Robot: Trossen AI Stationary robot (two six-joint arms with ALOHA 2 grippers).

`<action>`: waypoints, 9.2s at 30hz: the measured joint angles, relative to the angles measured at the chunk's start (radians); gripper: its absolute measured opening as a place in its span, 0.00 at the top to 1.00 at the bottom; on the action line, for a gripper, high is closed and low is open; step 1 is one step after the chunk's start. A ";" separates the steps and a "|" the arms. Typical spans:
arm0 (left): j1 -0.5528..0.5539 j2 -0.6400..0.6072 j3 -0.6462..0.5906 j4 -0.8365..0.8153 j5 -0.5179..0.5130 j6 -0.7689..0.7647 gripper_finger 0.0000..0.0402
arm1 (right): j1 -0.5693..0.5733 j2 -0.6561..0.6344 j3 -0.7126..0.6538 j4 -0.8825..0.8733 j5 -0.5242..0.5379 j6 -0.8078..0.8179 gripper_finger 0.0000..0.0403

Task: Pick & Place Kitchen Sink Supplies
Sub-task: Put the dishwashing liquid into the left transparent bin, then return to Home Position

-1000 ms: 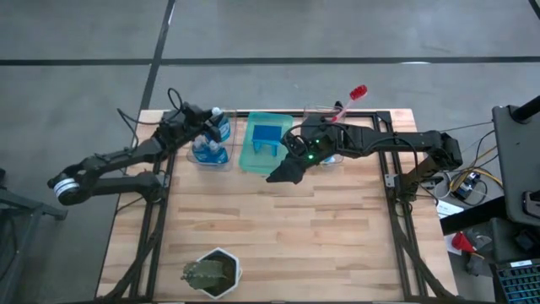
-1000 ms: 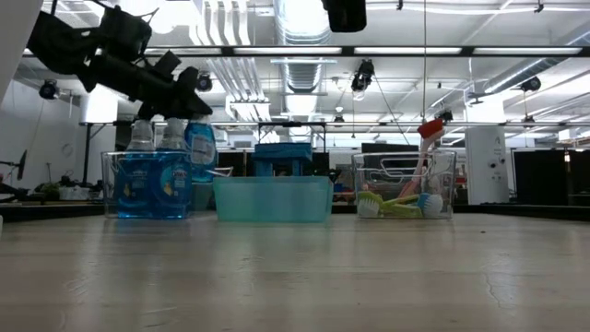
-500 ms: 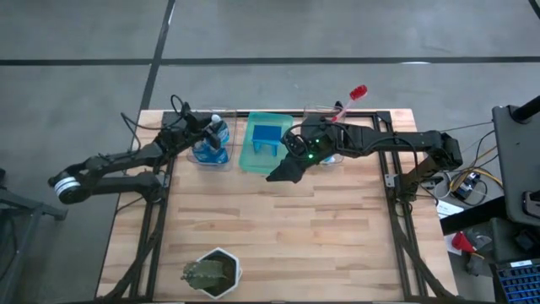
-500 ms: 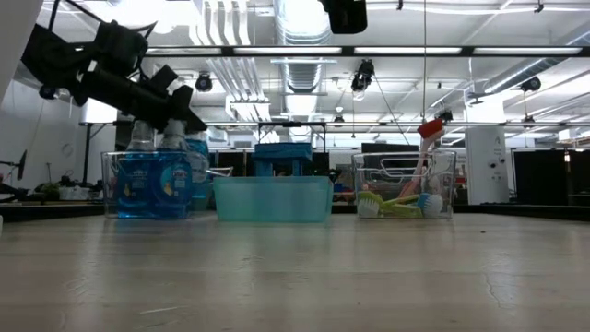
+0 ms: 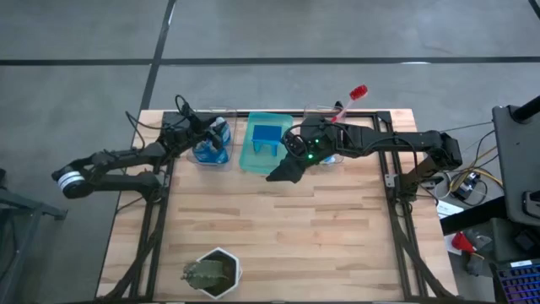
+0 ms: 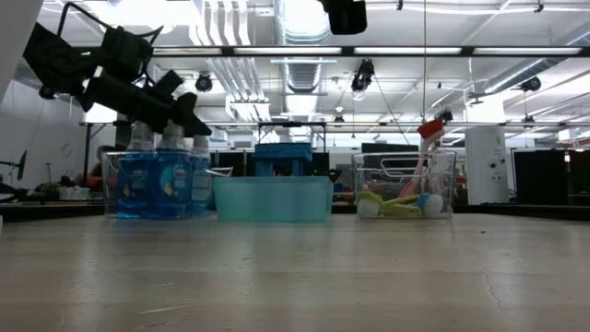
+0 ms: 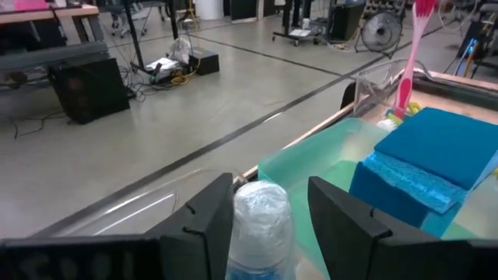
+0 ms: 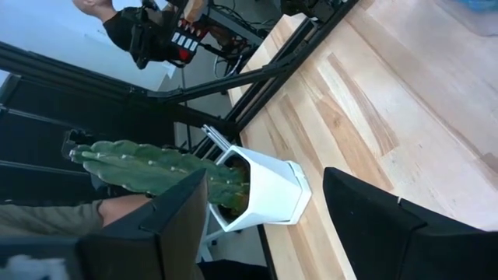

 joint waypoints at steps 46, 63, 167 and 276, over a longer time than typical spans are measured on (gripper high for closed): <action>-0.292 -0.509 0.420 -0.656 0.246 -0.410 1.00 | 0.022 0.003 0.051 0.135 0.372 -0.760 0.98; -0.888 -0.551 0.290 -0.611 -0.293 -0.292 1.00 | 0.063 -0.101 -0.206 0.292 0.350 -0.721 0.98; -0.892 -1.040 -0.314 -0.483 -0.340 -0.168 1.00 | 0.323 -1.559 -1.461 0.404 0.596 -0.613 0.98; -0.892 -1.040 -0.315 -0.485 -0.341 -0.167 1.00 | 0.323 -1.551 -1.460 0.404 0.597 -0.613 0.98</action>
